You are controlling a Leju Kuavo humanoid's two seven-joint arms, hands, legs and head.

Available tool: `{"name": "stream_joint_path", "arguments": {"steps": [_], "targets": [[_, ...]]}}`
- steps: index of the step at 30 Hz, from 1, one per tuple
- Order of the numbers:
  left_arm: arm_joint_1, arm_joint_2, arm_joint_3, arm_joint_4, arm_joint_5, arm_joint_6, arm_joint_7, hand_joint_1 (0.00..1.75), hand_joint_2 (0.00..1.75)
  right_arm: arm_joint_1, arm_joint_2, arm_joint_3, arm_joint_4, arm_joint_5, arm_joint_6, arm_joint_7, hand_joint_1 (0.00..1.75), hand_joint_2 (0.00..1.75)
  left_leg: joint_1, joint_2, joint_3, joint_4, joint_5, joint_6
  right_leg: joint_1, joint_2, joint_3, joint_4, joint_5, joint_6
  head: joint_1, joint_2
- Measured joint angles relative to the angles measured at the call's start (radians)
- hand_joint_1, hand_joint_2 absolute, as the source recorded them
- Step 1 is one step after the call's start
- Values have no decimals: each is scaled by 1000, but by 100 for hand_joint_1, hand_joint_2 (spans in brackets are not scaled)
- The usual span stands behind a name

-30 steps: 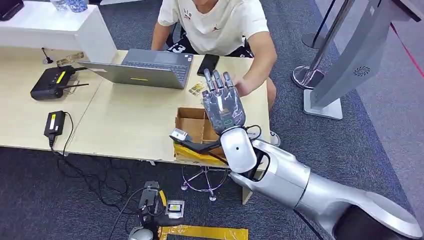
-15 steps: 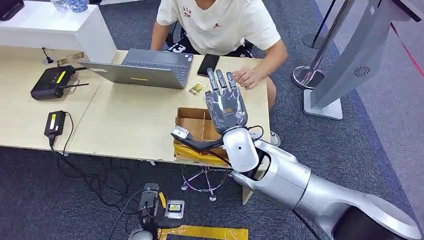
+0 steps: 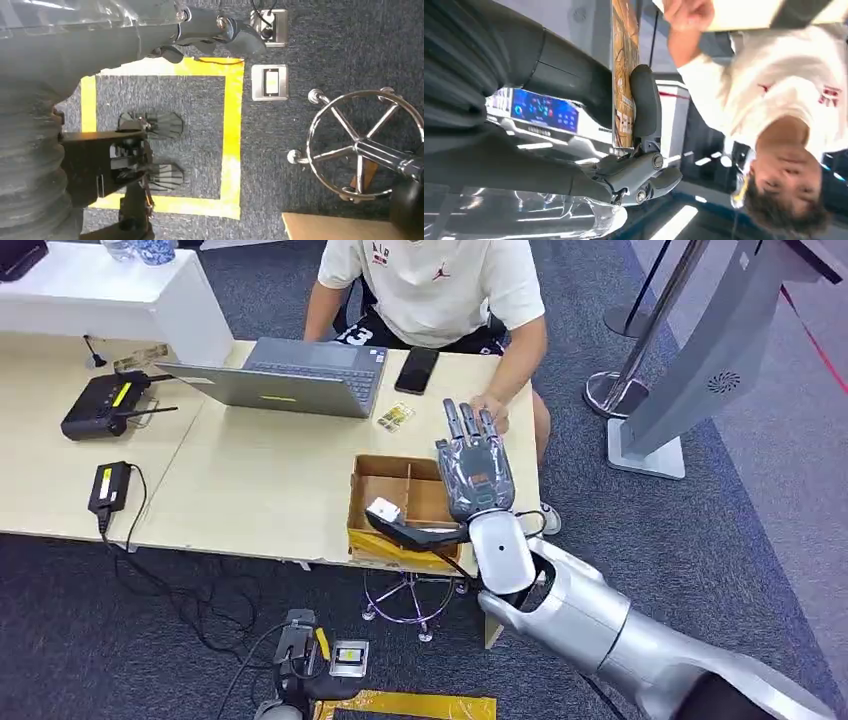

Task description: Pass the card to the sensor for recognition and then transmit it.

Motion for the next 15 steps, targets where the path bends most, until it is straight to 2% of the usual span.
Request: {"name": "stream_joint_path", "arguments": {"steps": [8,15], "targets": [[9,7,3,0,-66,0,20,0,175,85,-35,-97,12,42,-41,0,175,175,0,0,0,0,0,0,0,0,0,0,0,0,0,0],[11,11,25,1,-119,0,29,0,175,164,-49,-178,18,20,-64,0,175,175,0,0,0,0,-1,0,0,0,0,0,0,0,0,0]]}}
